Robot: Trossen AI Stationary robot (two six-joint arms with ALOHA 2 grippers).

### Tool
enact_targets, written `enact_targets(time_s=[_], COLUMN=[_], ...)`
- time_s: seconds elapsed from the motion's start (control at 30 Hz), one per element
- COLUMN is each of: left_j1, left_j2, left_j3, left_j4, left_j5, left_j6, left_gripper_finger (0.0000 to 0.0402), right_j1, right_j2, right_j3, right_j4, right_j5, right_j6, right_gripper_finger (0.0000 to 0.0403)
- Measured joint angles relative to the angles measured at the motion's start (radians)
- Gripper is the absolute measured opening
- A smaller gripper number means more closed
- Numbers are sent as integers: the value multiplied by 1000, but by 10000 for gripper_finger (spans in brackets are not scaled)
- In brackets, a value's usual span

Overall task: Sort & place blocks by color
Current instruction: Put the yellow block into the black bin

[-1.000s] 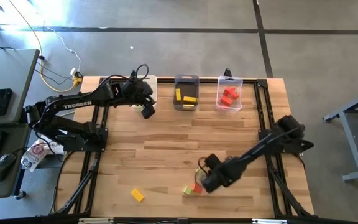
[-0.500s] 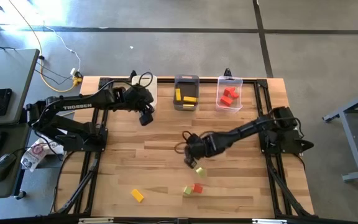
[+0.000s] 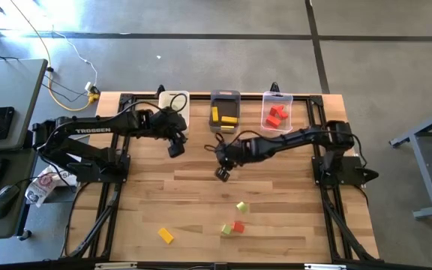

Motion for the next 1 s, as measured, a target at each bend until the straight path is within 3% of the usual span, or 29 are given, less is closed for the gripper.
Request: enact_targets(time_s=[0.5, 1.0], left_j1=[0, 0], left_j2=[0, 0], left_j3=[0, 0], left_j4=[2, 2], left_j5=[-1, -1], left_j6=[-8, -35], left_gripper_finger=[214, 214], right_j1=[-189, -326], right_j2=[-142, -138], right_j3=[0, 0], right_j4=[62, 120], right_j5=[85, 165], right_j6=[-264, -428], right_gripper_finger=[14, 14])
